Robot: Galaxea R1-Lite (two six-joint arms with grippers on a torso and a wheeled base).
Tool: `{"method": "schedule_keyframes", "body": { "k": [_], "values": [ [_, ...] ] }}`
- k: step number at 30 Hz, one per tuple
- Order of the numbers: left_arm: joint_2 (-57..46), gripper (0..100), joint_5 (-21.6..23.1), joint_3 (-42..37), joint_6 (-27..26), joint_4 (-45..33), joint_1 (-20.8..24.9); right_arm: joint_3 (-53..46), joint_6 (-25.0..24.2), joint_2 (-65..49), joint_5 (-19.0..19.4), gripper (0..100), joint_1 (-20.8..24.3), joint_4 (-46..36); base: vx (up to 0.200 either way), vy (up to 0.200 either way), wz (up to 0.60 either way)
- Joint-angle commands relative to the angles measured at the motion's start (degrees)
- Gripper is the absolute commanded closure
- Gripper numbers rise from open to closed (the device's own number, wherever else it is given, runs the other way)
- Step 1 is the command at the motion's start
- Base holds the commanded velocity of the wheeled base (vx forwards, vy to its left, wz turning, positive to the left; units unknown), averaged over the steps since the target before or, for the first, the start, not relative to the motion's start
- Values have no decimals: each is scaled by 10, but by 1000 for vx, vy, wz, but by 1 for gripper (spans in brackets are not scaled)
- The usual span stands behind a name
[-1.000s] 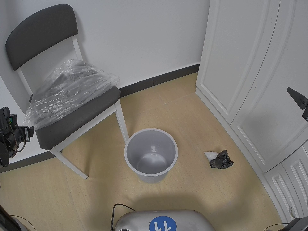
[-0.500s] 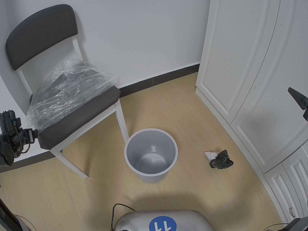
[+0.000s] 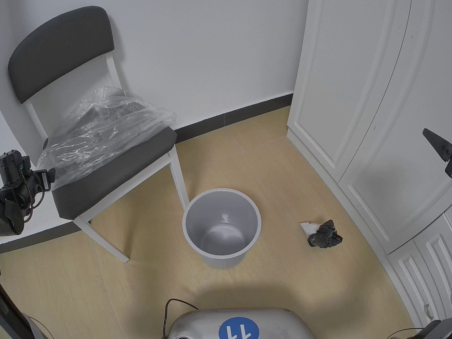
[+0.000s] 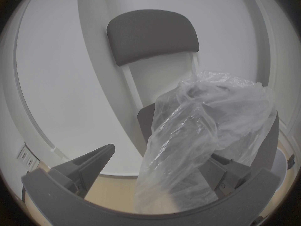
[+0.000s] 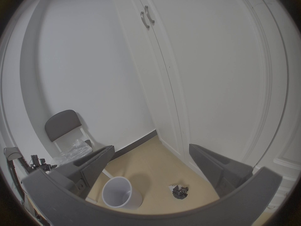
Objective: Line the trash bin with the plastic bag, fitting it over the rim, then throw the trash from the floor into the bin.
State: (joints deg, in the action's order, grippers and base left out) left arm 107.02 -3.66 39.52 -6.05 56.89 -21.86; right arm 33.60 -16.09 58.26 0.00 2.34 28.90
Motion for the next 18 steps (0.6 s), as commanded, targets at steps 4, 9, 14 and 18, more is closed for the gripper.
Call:
{"method": "schedule_keyframes", "body": {
  "k": [4, 9, 14, 18],
  "values": [
    [16, 0, 21, 16, 0, 22, -2, 0, 0, -1, 0, 0, 0, 1, 0, 0, 0],
    [13, 0, 30, 18, -1, 28, -6, 0, 0, -3, 0, 0, 0, 0, 0, 0, 0],
    [12, 0, 46, 15, -1, 28, -6, 0, 0, -2, 0, 0, 0, 1, 0, 0, 0],
    [10, 100, 47, 13, -1, 28, -5, 2, 0, -1, -1, 0, 0, 1, 0, 0, 0]
  ]
}}
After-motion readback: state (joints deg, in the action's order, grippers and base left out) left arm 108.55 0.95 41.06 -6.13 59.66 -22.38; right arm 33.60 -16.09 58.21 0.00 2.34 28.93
